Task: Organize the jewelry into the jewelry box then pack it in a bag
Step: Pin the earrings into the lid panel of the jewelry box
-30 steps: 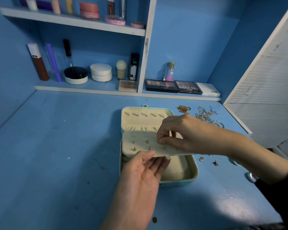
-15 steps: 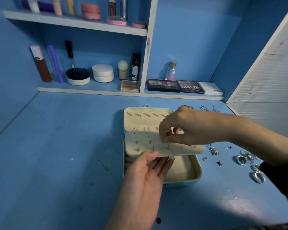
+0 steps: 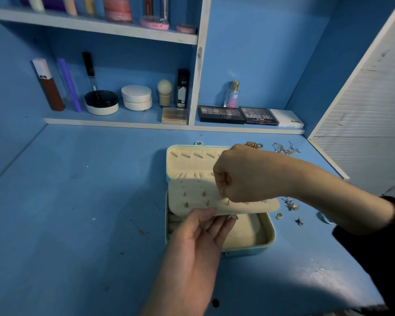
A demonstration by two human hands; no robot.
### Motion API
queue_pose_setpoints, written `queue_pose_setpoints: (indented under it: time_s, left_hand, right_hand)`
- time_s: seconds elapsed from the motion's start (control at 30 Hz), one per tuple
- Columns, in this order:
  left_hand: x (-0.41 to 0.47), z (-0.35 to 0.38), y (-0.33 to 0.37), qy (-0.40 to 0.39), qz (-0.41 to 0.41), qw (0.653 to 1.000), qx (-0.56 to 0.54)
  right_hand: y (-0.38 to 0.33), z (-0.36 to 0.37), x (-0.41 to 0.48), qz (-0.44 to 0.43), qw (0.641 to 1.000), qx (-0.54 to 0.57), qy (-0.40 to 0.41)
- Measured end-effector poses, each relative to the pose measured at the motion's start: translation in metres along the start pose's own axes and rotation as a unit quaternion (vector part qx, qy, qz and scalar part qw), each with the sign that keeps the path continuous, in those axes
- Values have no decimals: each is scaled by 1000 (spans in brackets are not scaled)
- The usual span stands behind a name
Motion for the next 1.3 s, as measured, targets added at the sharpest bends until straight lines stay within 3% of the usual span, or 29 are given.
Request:
queue_pose_setpoints:
  time_s: [0.27, 0.63, 0.83, 1.03, 1.3]
  left_hand:
    - [-1, 0, 0, 0, -10, 1000, -3]
    - [-4, 3, 1, -2, -12, 1000, 6]
    - [-6, 2, 2, -3, -15, 1000, 14]
    - [-5, 5, 3, -5, -22, 1000, 16]
    - [-5, 6, 7, -27, -31, 999, 22]
  right_hand:
    - [2, 3, 6, 44, 999, 9, -7]
    - [24, 1, -3, 40, 994, 91, 38]
    - [31, -11, -29, -39, 986, 132, 92]
    - [30, -4, -45, -130, 982, 77, 116]
    - [31, -16, -46, -151, 967, 69, 192]
Point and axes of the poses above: each hand's wrist, its own x-axis towards the middle knuckle, its own z-axis out of the palm, y = z × x, the point moved 7 cm from there along x, towards the middle knuckle, and after that the axes turned 2 degrees about z, right-handed, at the moved point
